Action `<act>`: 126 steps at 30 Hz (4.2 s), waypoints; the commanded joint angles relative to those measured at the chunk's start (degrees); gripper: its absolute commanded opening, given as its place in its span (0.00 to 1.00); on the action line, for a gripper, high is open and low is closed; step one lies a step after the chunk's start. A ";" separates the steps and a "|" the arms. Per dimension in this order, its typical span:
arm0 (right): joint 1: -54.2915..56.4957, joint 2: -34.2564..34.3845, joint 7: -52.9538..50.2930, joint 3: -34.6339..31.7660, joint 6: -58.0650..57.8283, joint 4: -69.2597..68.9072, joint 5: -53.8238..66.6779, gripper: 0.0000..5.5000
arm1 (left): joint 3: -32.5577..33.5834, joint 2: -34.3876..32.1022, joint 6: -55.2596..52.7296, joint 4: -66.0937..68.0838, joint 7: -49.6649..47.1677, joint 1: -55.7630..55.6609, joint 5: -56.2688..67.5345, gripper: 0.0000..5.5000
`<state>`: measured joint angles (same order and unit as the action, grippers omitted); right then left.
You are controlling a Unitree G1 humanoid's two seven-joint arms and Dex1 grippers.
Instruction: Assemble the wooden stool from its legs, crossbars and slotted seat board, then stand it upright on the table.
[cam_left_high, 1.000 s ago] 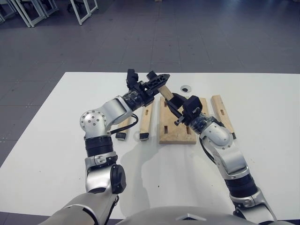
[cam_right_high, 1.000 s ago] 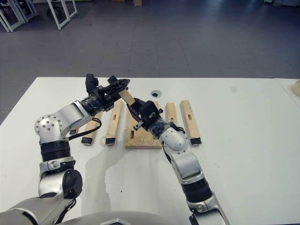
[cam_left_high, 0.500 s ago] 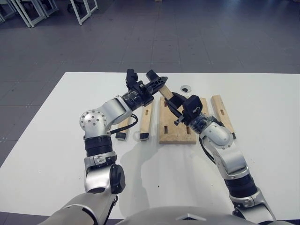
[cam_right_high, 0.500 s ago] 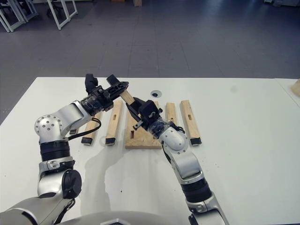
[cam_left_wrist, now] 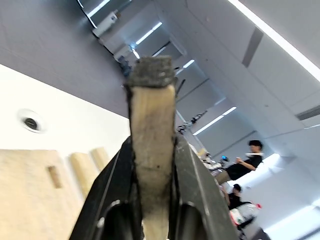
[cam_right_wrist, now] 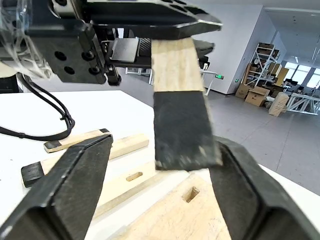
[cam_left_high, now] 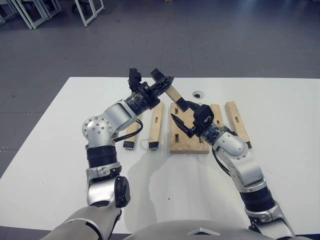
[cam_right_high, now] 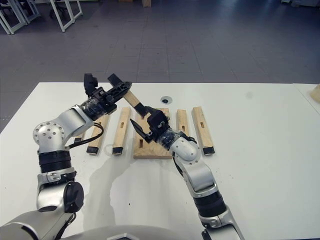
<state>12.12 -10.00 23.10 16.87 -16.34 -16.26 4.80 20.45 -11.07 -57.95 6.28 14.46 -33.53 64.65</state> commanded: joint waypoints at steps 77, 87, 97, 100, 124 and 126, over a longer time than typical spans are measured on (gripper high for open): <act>-8.54 2.43 -14.05 -6.71 -10.27 -8.59 -3.95 1.00 | -17.43 6.16 42.03 2.44 -13.89 29.41 -56.74 0.08; -7.89 2.25 -13.96 -6.59 -10.22 -8.19 -4.64 1.00 | -16.23 7.87 36.75 -5.03 -16.32 27.39 -57.29 0.15; -8.23 2.49 -14.05 -6.29 -10.62 -8.73 -5.09 1.00 | -15.74 8.05 34.99 -7.57 -16.78 27.92 -58.73 0.44; -8.35 2.61 -14.15 -6.19 -10.76 -8.81 -5.10 1.00 | -16.19 7.29 33.64 -10.04 -16.58 27.29 -59.82 0.44; -8.79 5.35 -15.97 -4.82 -10.57 -7.96 -5.37 1.00 | -6.68 3.02 8.33 -16.33 -15.31 0.73 -54.18 0.44; -8.50 5.49 -15.95 -4.84 -10.77 -7.87 -5.31 1.00 | -6.09 2.63 8.21 -14.95 -15.21 0.18 -53.60 0.44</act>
<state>2.81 -5.01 7.28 12.06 -26.39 -24.46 -0.41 13.51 -8.20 -48.99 -10.40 -0.98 -32.35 10.16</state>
